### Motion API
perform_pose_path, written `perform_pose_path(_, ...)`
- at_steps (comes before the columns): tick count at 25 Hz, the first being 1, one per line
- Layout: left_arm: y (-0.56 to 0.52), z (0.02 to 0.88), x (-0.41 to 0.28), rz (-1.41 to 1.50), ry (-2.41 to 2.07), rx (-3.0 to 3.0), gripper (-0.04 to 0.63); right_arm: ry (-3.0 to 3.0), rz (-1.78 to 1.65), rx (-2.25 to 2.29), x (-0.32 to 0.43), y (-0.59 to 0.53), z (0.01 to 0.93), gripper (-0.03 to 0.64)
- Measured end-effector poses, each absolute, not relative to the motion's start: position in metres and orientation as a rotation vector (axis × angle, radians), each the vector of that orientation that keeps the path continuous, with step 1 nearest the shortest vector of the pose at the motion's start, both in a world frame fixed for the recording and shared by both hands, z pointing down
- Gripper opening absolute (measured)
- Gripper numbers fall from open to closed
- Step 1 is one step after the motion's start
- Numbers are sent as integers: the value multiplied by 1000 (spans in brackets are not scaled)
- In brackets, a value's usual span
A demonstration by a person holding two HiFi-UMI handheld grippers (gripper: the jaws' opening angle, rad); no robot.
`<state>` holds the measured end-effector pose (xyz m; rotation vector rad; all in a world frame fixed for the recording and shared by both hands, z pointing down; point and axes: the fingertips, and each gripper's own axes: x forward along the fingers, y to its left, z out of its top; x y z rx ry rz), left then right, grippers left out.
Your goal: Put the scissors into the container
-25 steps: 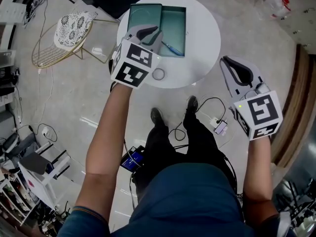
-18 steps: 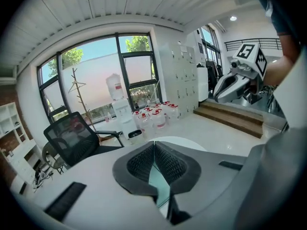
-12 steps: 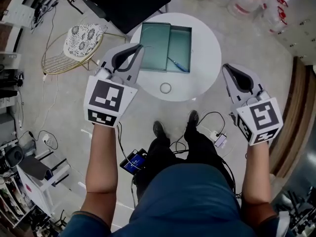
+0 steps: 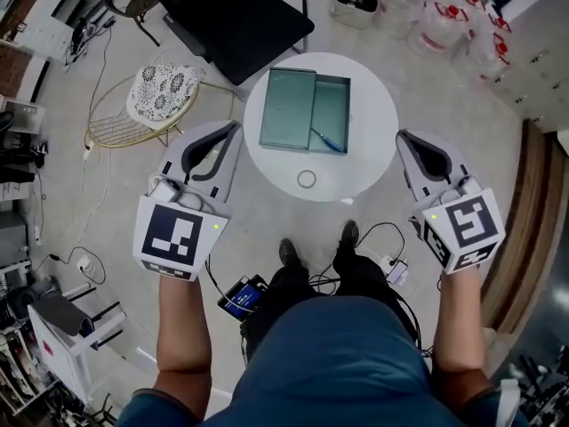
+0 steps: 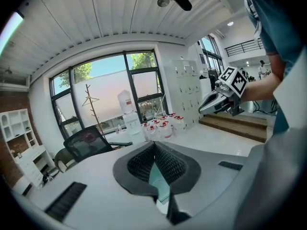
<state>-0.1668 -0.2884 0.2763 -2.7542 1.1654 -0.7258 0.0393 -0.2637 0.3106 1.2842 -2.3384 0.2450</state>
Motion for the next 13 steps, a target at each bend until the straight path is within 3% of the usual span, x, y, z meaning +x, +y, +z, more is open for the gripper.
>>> perform_pose_path(13,-233,215,-199,-635,1150,-2719,18,-2338,178,1287,10,-222,255,35)
